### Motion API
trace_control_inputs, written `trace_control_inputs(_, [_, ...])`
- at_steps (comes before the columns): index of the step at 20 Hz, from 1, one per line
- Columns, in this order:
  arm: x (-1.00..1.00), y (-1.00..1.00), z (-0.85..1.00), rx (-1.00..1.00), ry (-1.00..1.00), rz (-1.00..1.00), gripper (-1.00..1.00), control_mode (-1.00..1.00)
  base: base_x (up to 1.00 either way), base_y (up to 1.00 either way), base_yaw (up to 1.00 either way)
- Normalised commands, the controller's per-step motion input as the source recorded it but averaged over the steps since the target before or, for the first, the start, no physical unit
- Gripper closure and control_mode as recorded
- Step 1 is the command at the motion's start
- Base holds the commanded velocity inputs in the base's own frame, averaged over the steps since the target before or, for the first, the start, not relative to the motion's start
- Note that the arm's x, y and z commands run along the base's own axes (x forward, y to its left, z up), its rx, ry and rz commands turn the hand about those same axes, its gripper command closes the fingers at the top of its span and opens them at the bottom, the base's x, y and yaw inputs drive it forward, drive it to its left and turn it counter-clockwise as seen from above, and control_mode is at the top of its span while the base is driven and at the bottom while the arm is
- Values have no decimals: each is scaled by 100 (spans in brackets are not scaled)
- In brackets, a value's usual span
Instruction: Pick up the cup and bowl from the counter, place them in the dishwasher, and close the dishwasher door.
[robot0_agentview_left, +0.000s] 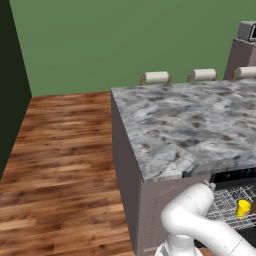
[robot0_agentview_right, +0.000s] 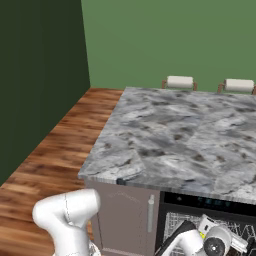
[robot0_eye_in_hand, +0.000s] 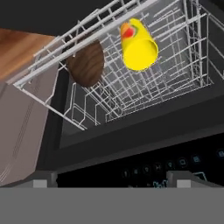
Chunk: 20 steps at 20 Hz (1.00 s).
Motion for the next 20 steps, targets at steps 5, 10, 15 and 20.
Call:
trace_control_inputs(5, [0,28,82,4,5,0,-100,-100,0,0,0])
trace_control_inputs(10, [-5,3,19,2,6,0,-100,-100,0,0,0])
trace_control_inputs(15, [-32,0,0,1,0,3,-100,-100,0,0,0])
trace_control_inputs(20, [-25,0,-2,1,0,6,-100,-100,0,0,0])
